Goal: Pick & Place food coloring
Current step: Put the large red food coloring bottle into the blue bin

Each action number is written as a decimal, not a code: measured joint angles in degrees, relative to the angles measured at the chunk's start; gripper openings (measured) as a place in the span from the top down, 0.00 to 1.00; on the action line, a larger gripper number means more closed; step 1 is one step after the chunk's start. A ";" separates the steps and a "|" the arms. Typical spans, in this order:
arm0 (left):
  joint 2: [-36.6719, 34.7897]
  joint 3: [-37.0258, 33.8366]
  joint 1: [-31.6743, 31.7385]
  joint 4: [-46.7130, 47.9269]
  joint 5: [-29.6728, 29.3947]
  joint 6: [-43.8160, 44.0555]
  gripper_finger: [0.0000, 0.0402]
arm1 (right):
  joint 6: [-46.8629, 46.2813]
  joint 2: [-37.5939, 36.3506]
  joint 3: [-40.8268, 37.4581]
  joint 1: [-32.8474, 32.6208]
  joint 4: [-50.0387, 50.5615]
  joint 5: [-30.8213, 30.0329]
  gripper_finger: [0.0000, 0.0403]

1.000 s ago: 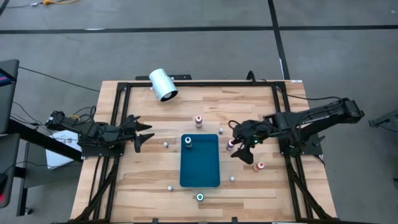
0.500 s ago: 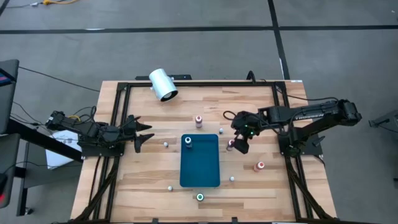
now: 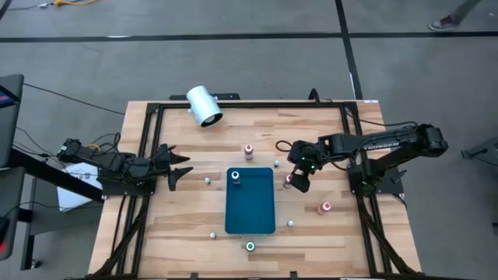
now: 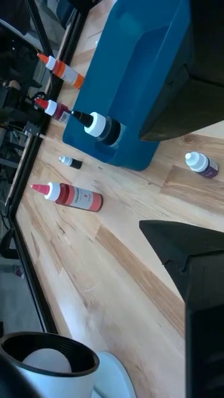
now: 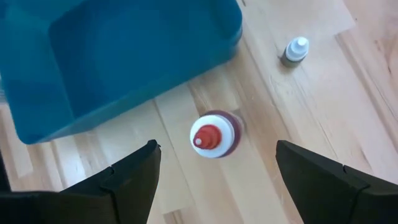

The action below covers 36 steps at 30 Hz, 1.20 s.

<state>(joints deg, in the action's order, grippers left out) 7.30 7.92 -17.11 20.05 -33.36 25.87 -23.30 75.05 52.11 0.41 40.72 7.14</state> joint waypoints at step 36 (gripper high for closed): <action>0.01 0.00 -0.01 0.31 0.00 0.05 0.48 | 3.82 8.19 0.05 -0.40 -4.11 -1.25 0.38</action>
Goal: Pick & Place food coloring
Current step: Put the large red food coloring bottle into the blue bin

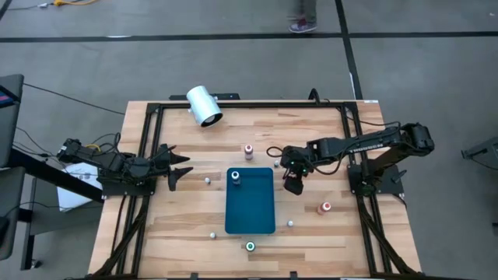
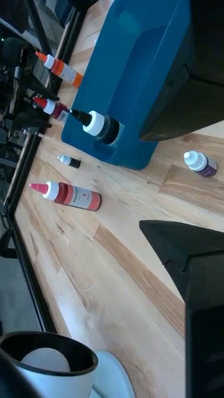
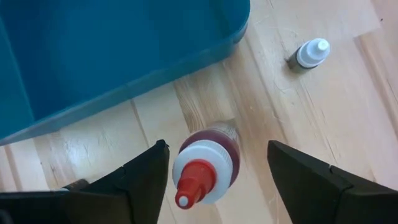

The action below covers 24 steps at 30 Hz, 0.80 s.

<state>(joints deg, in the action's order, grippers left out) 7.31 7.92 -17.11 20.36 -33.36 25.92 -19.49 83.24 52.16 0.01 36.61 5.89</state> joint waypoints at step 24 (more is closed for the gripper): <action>-0.02 0.15 0.01 2.29 0.00 1.81 0.48 | 2.01 0.04 5.72 0.00 7.24 0.37 0.73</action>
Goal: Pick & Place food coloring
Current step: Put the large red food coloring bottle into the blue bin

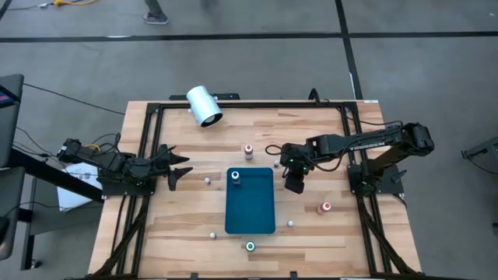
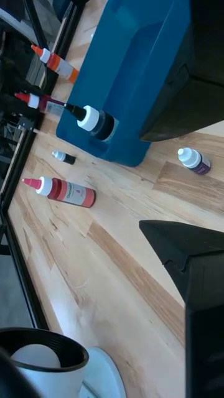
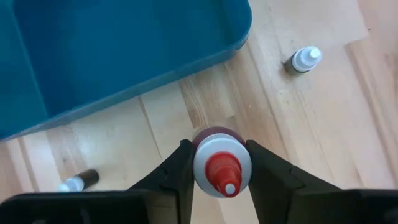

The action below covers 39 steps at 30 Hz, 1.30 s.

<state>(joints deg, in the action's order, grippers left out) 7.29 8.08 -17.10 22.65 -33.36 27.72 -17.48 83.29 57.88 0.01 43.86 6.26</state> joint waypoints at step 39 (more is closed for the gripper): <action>0.01 -0.07 0.00 0.11 0.15 0.56 0.48 | 11.96 -0.04 26.83 -9.04 -9.52 10.30 0.74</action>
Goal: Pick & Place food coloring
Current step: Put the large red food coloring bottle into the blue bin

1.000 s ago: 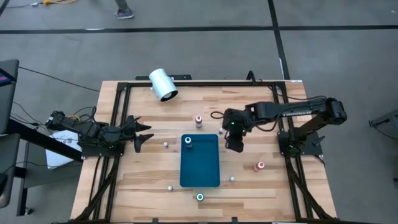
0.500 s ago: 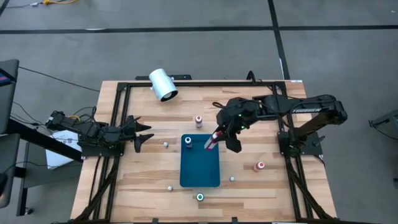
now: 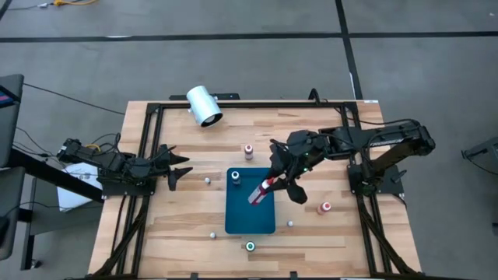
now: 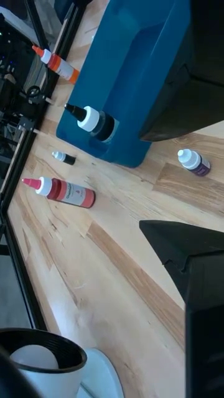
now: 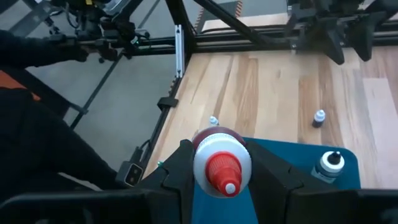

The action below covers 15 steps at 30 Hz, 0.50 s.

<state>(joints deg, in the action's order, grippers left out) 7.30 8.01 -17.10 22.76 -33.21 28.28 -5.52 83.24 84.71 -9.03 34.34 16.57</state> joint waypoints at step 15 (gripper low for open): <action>0.01 -0.04 0.00 -0.02 0.04 0.01 0.48 | -2.01 6.67 0.09 2.00 -2.15 -7.84 0.74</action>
<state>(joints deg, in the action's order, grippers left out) 7.31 7.97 -17.10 22.74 -33.17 28.29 -7.53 89.91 84.79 -7.04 32.19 8.72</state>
